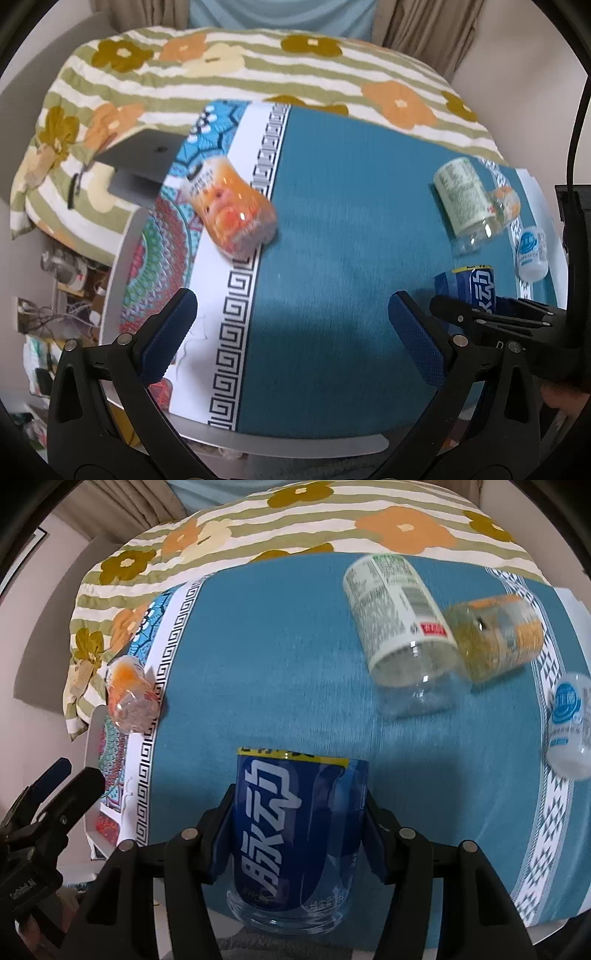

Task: Flip cup upright
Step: 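Lift the blue cup off the cloth with the right gripper, then grasp the blue cup with the left gripper while the right gripper releases it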

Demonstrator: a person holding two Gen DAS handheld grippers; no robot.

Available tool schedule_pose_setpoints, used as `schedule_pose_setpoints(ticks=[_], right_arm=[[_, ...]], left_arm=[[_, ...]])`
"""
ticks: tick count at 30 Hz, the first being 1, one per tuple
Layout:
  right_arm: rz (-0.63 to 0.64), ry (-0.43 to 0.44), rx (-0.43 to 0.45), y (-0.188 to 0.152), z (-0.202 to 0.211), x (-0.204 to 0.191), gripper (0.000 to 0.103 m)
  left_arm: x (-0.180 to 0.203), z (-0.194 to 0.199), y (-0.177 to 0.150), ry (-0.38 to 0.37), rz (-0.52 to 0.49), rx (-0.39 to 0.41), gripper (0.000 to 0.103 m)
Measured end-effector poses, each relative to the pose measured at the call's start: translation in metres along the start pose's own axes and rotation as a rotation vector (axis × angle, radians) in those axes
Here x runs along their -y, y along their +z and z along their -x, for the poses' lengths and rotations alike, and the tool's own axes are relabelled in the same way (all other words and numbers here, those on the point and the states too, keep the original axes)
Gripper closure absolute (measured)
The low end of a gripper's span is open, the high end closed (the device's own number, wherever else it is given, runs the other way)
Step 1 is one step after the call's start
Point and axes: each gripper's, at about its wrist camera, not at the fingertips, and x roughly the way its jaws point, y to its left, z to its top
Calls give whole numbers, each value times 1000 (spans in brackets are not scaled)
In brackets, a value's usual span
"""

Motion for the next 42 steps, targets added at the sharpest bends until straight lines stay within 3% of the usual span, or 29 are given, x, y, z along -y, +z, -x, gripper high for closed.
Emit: schedule_pose_setpoints(ticks=[7, 16, 18, 20, 24, 27, 36, 42], right_arm=[[23, -50, 19, -10, -15, -4, 48], [-12, -48, 26, -10, -19, 0, 47], [-31, -40, 20, -9, -21, 0, 41], [-46, -20, 26, -9, -19, 2, 27], [-39, 6, 49, -10, -11, 2, 22], [-22, 21, 69, -11, -2, 0, 7], [40, 42, 168, -19, 53, 14, 6], [147, -46, 252, -33, 85, 42, 4]], left_arm=[[-3, -16, -6, -12, -29, -42, 0], [-7, -16, -2, -28, -23, -38, 0], [-9, -15, -1, -29, -16, -36, 0], [-10, -14, 0, -28, -11, -32, 0], [-10, -8, 2, -21, -3, -23, 0], [-8, 0, 4, -10, 0, -11, 0], [27, 20, 16, -13, -46, -15, 0], [76, 20, 18, -49, -131, -85, 0]])
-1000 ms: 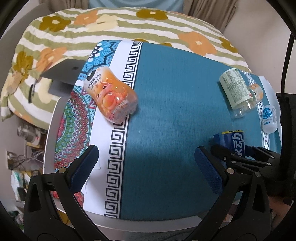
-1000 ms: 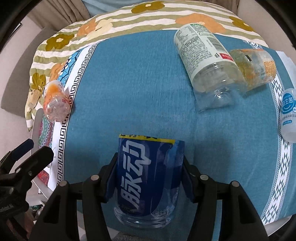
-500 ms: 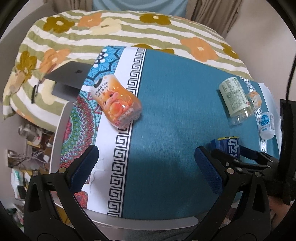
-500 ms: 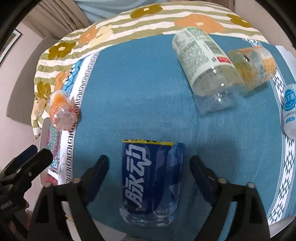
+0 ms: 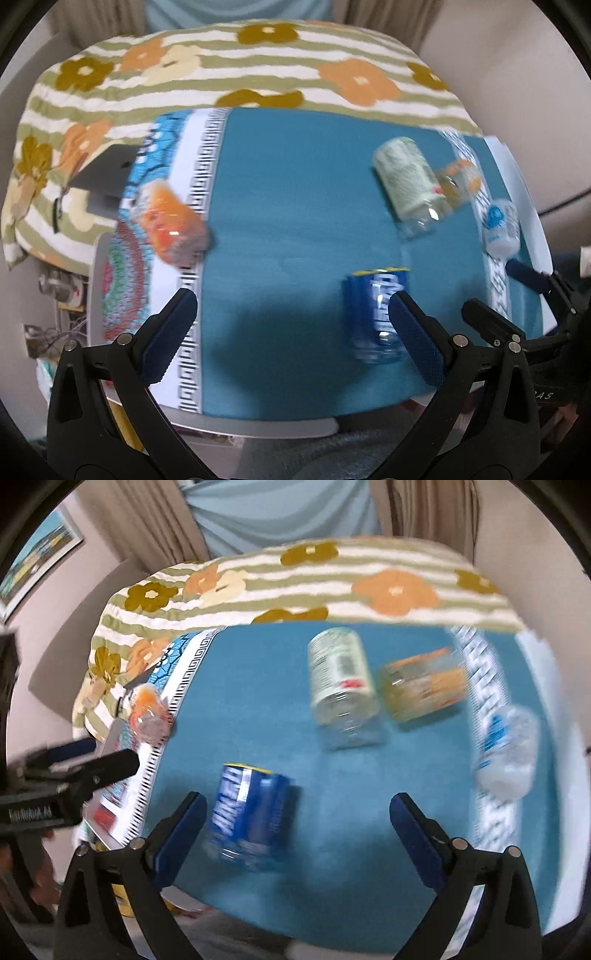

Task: Flip cup upright
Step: 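Grasp the blue cup with the left gripper while the right gripper releases it, then rotate the held blue cup with the left gripper until its rim faces up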

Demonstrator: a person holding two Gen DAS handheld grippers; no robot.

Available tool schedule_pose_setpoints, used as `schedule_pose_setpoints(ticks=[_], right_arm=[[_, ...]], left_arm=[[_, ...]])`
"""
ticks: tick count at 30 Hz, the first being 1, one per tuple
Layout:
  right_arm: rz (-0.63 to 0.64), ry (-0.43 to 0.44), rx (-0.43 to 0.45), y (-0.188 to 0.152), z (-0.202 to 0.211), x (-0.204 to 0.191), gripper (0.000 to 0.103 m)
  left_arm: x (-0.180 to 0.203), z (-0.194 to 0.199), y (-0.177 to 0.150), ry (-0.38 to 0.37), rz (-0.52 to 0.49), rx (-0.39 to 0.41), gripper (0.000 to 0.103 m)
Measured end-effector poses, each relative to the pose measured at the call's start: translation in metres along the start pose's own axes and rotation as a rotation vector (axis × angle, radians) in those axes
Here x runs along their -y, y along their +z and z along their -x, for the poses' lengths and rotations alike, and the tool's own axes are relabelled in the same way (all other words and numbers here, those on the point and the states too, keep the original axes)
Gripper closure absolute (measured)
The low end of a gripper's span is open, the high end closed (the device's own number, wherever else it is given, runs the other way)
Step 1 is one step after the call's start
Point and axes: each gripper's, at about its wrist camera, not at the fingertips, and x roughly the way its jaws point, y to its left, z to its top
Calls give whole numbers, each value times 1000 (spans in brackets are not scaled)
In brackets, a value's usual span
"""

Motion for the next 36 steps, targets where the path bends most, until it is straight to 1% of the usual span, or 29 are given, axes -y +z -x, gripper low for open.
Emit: schedule_pose_setpoints(ticks=[2, 5, 7, 10, 12, 15, 18, 22, 24, 27, 30, 31, 33, 34, 35, 36], right_arm=[[-3, -13, 11, -5, 8, 15, 4], [-36, -17, -25, -13, 14, 39, 4], [-53, -32, -26, -20, 16, 53, 4], [-48, -35, -22, -29, 19, 64, 4], [-51, -27, -21, -35, 20, 69, 4], [-48, -12, -24, -43, 18, 77, 4], [-20, -36, -23, -48, 14, 81, 4], [12, -42, -15, -50, 10, 86, 4], [10, -31, -13, -51, 7, 89, 4], [5, -13, -12, -51, 4, 96, 4], [-7, -14, -19, -50, -1, 101, 4], [-13, -11, -21, -50, -2, 104, 4], [-24, -11, -21, -49, -3, 107, 4], [-28, -11, -21, -49, -3, 108, 4], [-31, -11, -20, -48, -3, 110, 4], [-34, -14, -18, -48, -3, 111, 4]], left_arm=[[12, -2, 3, -15, -14, -21, 0], [33, -13, 8, -10, -41, -71, 0], [44, -23, 10, -11, -45, -108, 0], [57, -40, 12, -1, -42, -146, 0], [63, -52, 13, -9, -26, -177, 0], [70, -70, 14, -2, -7, -227, 0], [73, -84, 14, 12, 12, -271, 0], [72, -101, 13, 21, 46, -329, 0], [70, -109, 13, 26, 68, -362, 4], [68, -116, 13, 24, 99, -390, 5], [70, -122, 15, 31, 96, -408, 5], [71, -124, 16, 31, 95, -414, 7], [73, -127, 18, 30, 92, -427, 19], [74, -129, 19, 29, 92, -433, 21], [75, -131, 19, 27, 92, -439, 25], [75, -132, 19, 21, 96, -445, 34]])
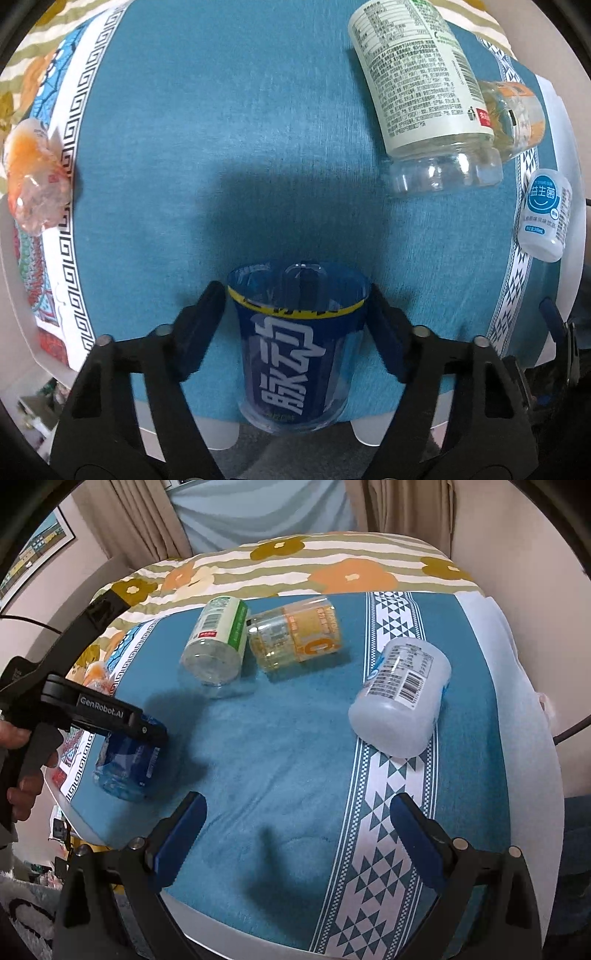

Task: Flip cup upright
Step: 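Rotate the held blue cup with the left gripper until its rim faces up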

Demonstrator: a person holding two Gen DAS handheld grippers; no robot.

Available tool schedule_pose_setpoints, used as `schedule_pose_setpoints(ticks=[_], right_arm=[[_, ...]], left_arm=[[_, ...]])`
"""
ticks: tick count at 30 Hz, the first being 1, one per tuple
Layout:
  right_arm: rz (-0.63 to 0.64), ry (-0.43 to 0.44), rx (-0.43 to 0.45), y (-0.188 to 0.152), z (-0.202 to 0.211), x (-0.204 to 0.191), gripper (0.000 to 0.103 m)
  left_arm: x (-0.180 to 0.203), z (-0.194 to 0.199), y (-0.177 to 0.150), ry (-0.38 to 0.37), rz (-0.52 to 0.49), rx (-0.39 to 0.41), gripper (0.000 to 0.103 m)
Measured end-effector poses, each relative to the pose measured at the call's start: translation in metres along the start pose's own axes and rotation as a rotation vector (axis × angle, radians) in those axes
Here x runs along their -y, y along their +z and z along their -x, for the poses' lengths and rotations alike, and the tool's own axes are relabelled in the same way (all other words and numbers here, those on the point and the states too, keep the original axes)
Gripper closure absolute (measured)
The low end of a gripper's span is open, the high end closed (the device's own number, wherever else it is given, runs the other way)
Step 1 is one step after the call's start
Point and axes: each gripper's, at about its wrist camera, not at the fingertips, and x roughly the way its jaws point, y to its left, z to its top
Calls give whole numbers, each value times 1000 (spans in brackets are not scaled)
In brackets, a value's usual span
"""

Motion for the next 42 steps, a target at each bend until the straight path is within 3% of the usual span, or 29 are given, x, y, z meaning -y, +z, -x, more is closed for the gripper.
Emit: schedule_pose_setpoints(ticks=[9, 16, 20, 26, 29, 34, 42], right_arm=[[-2, 2, 22, 6, 3, -3, 4], [16, 14, 44, 8, 11, -14, 4], [31, 26, 65, 7, 17, -23, 4], [77, 15, 89, 3, 17, -37, 4], [91, 9, 99, -2, 13, -42, 4], [87, -13, 129, -8, 8, -44, 4], [71, -33, 137, -12, 4, -42, 4]], left_arm=[[-5, 2, 0, -30, 0, 3, 35], [-16, 28, -17, -84, 14, 77, 35], [-22, 52, -25, -112, 9, 200, 35], [-33, 66, -43, -57, -36, 514, 35], [-36, 59, -51, -65, -49, 627, 35], [-33, 45, -57, -59, -45, 748, 35], [-28, 38, -73, -53, -59, 810, 35]])
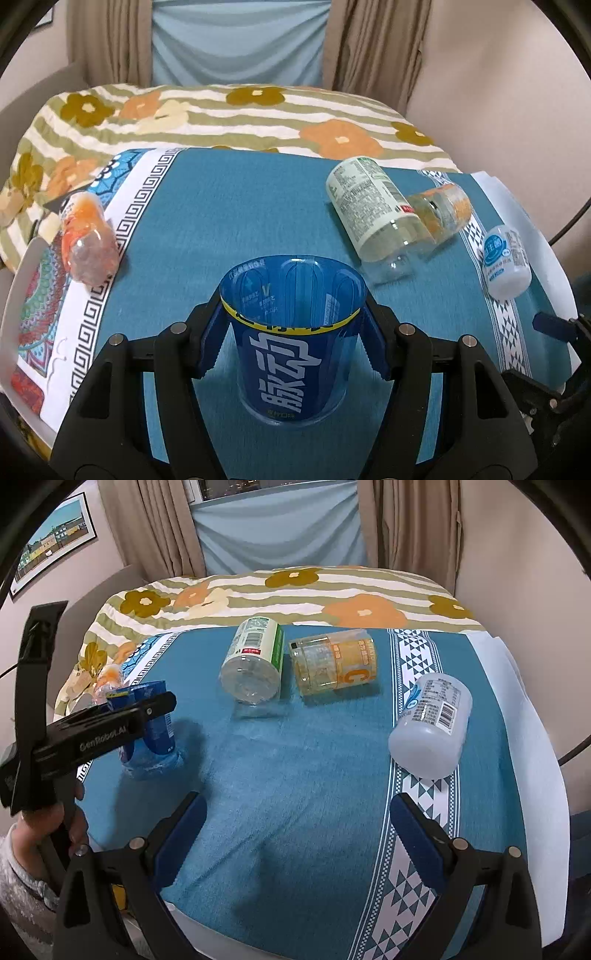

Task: Flip cup upright
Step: 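Rotate the held blue cup with the left gripper until its rim faces up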

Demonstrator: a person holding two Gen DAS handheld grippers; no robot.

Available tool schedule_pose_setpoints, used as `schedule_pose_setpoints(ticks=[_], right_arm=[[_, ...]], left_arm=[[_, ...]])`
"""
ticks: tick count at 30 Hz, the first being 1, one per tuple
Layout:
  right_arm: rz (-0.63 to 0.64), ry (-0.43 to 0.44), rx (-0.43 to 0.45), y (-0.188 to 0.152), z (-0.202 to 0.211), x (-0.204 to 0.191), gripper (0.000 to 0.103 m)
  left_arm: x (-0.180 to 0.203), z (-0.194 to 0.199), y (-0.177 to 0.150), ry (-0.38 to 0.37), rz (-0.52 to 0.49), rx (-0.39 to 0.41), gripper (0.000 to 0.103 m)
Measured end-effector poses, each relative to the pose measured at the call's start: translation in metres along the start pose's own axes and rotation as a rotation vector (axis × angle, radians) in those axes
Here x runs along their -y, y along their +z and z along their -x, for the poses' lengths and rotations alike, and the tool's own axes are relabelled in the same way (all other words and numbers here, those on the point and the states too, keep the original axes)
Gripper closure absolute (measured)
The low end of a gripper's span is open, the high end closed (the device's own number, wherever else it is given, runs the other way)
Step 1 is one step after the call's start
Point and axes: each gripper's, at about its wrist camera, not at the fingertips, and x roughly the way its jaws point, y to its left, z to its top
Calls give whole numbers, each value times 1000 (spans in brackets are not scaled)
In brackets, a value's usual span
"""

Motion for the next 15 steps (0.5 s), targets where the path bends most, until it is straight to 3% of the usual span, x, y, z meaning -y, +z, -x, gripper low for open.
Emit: schedule_pose_setpoints(ticks=[8, 15], right_arm=[[8, 8, 4, -4, 5, -6, 4], [15, 7, 12, -9, 7, -7, 4]], left_arm=[[-2, 13, -16, -6, 12, -10, 35], [6, 22, -29, 2, -34, 55, 35]])
